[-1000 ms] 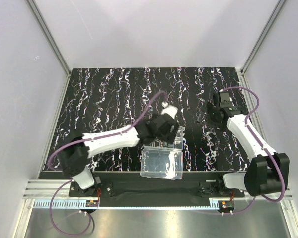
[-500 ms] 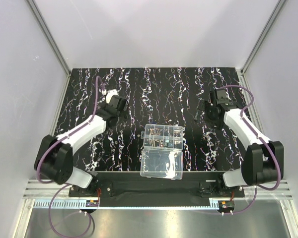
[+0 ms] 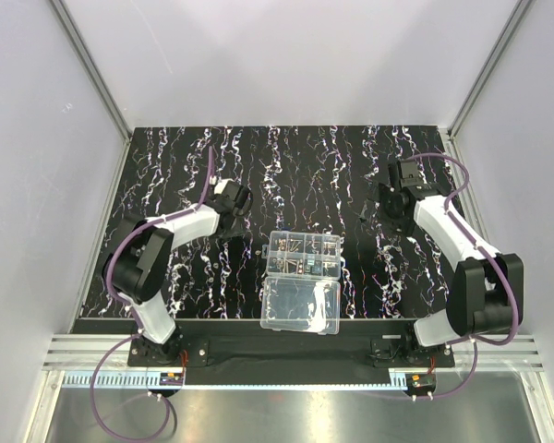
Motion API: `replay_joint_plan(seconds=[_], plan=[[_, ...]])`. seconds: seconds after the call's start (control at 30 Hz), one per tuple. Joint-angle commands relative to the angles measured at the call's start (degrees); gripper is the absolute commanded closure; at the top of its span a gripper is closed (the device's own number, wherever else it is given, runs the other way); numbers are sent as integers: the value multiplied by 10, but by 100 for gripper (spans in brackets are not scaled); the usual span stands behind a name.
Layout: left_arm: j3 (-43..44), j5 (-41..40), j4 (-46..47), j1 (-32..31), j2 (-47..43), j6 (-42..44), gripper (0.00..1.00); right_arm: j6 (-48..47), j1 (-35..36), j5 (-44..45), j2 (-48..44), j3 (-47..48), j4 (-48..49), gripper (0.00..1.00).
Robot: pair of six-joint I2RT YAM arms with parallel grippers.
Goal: Sort the screws and nuts into containers
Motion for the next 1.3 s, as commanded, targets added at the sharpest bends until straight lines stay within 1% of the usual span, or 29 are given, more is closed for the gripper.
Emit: replay_joint_plan(seconds=[0.0,0.13,0.17,0.2,0.7,0.8,1.07,1.27], plan=[[27,-2,29,2,7,9,44,-8,-1,10,13,28,-4,0],[23,8,30,2,12,9,50,-6,-1,13,22,33,-6,0],[22,10,31,2,13,8,54,-7,-1,15,25,35,-6,0],[21,15,31,2,14,8,56,-8,-1,15,27,35,-7,0],[-16,27,35,2,4,-18,62,-7,-1,15,26,34,-9,0],[-16,26,31,2,5,-18,68,-7,0,15,25,33,-10,0],[-30,33,41,1,-12,-6,91,-5,-1,18,21,33,-12,0],[-23,37,35,0,-61,0,92,1,-1,24,20,35,-12,0]])
